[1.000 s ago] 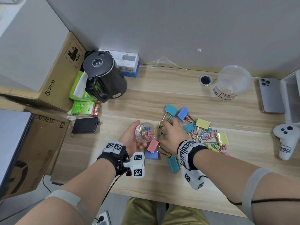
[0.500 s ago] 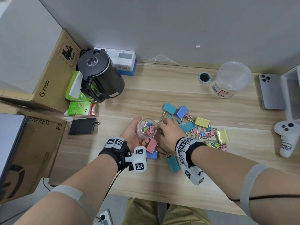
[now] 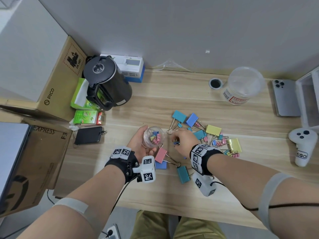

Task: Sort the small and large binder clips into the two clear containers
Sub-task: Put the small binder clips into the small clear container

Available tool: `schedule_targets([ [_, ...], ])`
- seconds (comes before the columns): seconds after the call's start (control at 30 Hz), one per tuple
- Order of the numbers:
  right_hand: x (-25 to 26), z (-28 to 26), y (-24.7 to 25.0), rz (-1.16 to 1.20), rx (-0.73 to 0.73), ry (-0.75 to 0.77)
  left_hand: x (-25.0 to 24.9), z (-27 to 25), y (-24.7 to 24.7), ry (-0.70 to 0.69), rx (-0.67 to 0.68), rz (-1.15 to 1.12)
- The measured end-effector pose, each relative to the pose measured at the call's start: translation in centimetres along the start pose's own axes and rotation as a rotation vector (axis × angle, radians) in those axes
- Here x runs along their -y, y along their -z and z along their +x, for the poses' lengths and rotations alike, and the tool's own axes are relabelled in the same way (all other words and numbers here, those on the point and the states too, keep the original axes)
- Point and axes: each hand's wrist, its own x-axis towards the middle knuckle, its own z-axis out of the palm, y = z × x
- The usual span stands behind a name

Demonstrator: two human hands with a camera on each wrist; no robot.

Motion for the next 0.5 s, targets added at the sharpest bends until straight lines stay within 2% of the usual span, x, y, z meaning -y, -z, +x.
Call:
schedule_targets([
  [0.3,-0.2,-0.6,0.7,-0.003,0.015,-0.022,-0.1,-0.3,0.0,-0.018,-0.012,-0.015],
  [0.5,-0.2,-0.7,1.6,0.116,-0.006,-0.078,0.1,-0.1,0.3,-0.014,-0.017,-0.029],
])
